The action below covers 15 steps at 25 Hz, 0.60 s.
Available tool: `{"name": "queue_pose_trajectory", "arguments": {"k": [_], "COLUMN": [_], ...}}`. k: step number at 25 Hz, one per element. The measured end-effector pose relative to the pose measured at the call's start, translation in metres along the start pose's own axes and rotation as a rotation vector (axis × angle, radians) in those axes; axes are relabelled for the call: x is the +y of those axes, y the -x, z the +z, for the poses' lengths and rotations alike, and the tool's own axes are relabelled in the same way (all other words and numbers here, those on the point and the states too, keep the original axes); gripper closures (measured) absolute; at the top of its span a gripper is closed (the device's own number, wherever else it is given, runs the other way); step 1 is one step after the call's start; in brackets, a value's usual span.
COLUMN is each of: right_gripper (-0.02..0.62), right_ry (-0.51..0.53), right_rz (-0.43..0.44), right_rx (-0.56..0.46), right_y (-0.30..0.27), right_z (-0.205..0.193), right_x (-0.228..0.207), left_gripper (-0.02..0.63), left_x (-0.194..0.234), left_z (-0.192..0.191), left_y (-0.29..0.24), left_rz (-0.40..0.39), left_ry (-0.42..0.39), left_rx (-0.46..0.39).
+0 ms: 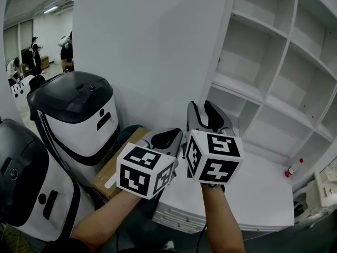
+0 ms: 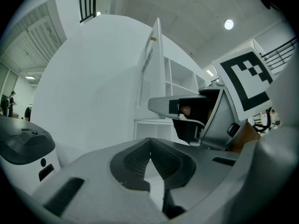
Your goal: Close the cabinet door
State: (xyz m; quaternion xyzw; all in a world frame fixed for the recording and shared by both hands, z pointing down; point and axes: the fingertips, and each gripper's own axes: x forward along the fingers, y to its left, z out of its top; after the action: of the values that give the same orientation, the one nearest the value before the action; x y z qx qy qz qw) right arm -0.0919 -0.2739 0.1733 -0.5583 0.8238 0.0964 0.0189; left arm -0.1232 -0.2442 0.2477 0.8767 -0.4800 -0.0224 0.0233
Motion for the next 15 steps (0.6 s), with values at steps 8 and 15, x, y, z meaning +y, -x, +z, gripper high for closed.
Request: {"name": "queue_pose_trajectory", "arguments": {"k": [8, 15], "right_gripper": [0.466, 0.484], "right_ry": [-0.023, -0.046], "right_rz": [-0.004, -0.018], "right_rx": [-0.008, -0.016], "right_y": [0.016, 0.029], "right_z": [0.0, -0.002], "right_x": [-0.022, -0.046], "left_gripper": [0.592, 0.592], "left_x": [-0.022, -0.046], "left_z": [0.001, 0.001], "left_y": [-0.018, -0.038], "left_rz": [-0.038, -0.08], "left_ry": [-0.003, -0.013], "left_rx": [-0.001, 0.003]}}
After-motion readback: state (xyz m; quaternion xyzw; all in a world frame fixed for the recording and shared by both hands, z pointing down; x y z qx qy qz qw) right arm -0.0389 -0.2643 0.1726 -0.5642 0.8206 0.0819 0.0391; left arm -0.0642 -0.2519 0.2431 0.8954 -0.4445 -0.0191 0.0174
